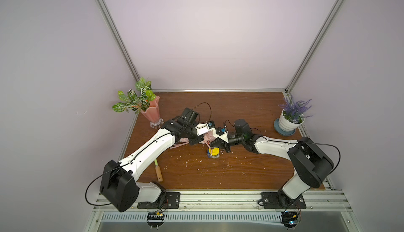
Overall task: Remove the decoration from the bag
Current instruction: Remove the decoration item from the bag.
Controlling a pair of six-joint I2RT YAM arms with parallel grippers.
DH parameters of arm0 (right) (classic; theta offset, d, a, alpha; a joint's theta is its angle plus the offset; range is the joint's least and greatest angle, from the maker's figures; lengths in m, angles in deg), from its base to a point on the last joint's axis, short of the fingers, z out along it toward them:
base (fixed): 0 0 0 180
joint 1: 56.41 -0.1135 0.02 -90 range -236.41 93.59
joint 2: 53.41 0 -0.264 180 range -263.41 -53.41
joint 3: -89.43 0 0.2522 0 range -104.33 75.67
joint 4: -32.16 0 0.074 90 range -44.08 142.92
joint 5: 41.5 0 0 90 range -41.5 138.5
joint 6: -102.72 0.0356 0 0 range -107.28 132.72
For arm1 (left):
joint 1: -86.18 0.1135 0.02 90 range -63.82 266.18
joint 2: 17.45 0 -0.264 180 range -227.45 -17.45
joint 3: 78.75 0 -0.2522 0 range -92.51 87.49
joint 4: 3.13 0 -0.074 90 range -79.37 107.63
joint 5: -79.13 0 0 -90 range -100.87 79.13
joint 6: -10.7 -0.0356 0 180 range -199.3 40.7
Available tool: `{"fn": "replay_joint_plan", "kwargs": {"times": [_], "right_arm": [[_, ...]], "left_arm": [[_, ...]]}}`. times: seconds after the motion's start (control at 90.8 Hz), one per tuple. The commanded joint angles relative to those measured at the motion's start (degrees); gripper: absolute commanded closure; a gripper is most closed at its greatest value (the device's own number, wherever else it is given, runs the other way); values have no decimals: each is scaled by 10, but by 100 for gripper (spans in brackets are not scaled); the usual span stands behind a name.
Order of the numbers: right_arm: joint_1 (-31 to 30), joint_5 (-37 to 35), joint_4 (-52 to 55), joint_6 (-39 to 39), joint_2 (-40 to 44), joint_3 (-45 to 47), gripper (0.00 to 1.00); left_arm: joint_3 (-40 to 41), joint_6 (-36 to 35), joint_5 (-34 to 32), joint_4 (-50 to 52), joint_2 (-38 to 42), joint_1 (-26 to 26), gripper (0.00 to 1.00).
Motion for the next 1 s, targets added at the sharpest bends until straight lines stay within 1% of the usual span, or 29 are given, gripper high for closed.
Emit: {"fn": "replay_joint_plan", "kwargs": {"times": [0.0, 0.121, 0.341, 0.451, 0.561, 0.749, 0.925, 0.991], "right_arm": [[20, 5, -61, 67, -1, 0, 93], [32, 18, -133, 130, -6, 26, 93], [20, 43, -87, 104, -15, 8, 92], [18, 65, -82, 109, -4, 17, 92], [12, 73, -61, 106, 2, 27, 92], [8, 89, -89, 132, -36, 6, 92], [8, 98, -75, 130, -67, -26, 92], [8, 100, -68, 131, -77, -39, 90]], "left_arm": [[11, -27, 36, 32, 16, -4, 100], [16, -23, 32, 30, 18, -3, 100], [10, -28, 22, 19, 15, -4, 100], [13, -38, -4, 12, 10, -4, 100], [4, -40, -7, 3, 8, -6, 100], [-5, -50, -12, -5, 15, -27, 100], [6, -62, -19, -15, 29, -53, 100], [12, -68, -22, -17, 36, -57, 100]]}}
